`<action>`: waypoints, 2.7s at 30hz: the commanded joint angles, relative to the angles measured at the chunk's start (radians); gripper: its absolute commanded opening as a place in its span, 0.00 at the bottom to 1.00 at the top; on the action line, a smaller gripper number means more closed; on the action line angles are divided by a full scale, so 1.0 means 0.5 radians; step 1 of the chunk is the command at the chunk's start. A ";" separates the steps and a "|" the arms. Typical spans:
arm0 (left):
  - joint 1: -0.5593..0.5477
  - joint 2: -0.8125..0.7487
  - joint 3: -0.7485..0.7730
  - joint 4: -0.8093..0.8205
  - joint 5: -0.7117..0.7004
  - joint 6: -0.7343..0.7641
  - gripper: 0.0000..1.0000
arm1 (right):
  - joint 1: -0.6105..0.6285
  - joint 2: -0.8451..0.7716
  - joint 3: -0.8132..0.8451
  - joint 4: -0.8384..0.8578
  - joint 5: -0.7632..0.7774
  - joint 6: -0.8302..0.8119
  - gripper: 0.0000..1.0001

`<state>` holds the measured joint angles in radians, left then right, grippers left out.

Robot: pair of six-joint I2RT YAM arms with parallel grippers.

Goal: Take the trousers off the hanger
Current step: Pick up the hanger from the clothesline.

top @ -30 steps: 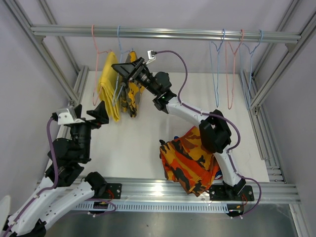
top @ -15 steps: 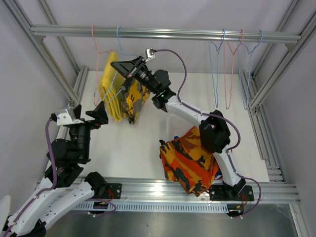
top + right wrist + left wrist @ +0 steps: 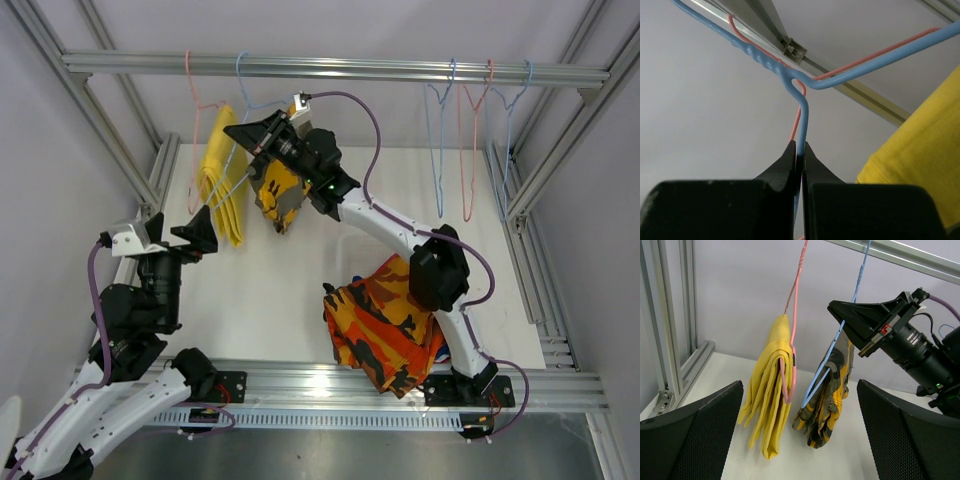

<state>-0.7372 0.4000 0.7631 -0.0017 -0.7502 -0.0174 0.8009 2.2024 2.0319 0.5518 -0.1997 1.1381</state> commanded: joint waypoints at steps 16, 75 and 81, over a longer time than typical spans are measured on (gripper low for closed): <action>-0.010 -0.011 -0.023 0.046 0.028 0.032 0.99 | -0.012 -0.180 0.854 -0.772 -0.187 -0.567 0.00; -0.014 -0.058 0.005 -0.051 0.169 0.065 1.00 | 0.052 -1.014 0.269 -1.318 -0.147 -0.954 0.00; -0.154 0.053 0.029 -0.101 0.341 0.084 0.99 | 0.049 -1.438 -0.271 -1.171 -0.079 -0.978 0.00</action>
<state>-0.7750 0.3862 0.7502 -0.0334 -0.6518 0.0025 0.8280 1.6409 1.9514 -0.2760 -0.2390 0.7128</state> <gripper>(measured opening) 0.994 0.021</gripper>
